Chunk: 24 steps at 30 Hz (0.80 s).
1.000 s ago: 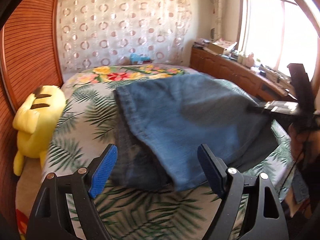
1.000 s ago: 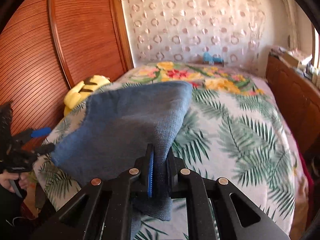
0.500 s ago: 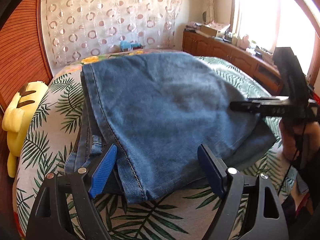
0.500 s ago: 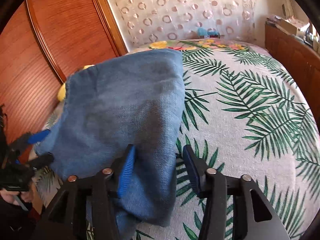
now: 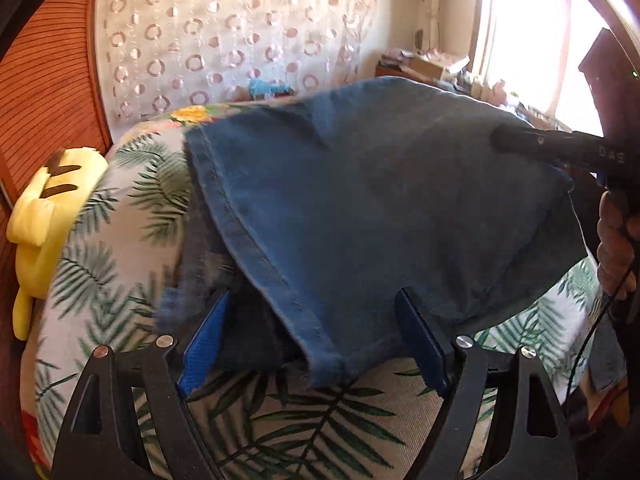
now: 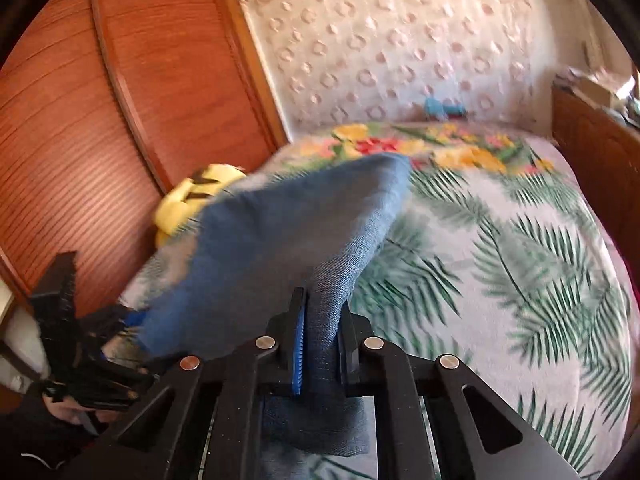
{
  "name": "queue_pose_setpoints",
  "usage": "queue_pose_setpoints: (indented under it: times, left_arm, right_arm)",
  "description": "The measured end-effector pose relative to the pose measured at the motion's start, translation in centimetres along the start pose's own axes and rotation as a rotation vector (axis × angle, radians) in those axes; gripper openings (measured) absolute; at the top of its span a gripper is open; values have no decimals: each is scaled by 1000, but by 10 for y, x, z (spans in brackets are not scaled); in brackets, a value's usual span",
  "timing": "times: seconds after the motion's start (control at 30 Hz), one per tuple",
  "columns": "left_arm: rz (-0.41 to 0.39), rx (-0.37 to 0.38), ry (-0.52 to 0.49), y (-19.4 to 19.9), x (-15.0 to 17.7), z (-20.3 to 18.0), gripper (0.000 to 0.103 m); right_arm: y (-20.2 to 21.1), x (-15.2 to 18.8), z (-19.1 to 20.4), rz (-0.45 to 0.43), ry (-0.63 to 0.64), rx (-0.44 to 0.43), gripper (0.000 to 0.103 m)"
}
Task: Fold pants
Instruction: 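Grasp the folded jeans edge with the right tool and lift it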
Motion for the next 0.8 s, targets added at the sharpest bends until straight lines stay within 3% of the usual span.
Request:
queue_pose_setpoints:
  times: [0.17, 0.4, 0.8]
  left_arm:
    - [-59, -26, 54, 32, -11, 26, 83]
    - [-100, -108, 102, 62, -16, 75, 83]
    - [-116, -188, 175, 71, -8, 133, 83]
  right_arm:
    - [-8, -23, 47, -2, 103, -58, 12]
    - [-53, -38, 93, 38, 183, -138, 11]
    - [-170, -33, 92, 244, 148, -237, 10]
Point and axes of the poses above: each gripper's, at about its wrist camera, not at the fingertips, and y roughly against the way its jaws point, z to its left, x to its underside, the point moved 6 cm from there along -y, roughly the way its jaws point, and after that the axes turned 13 degrees about -x, right-handed, at the moved point
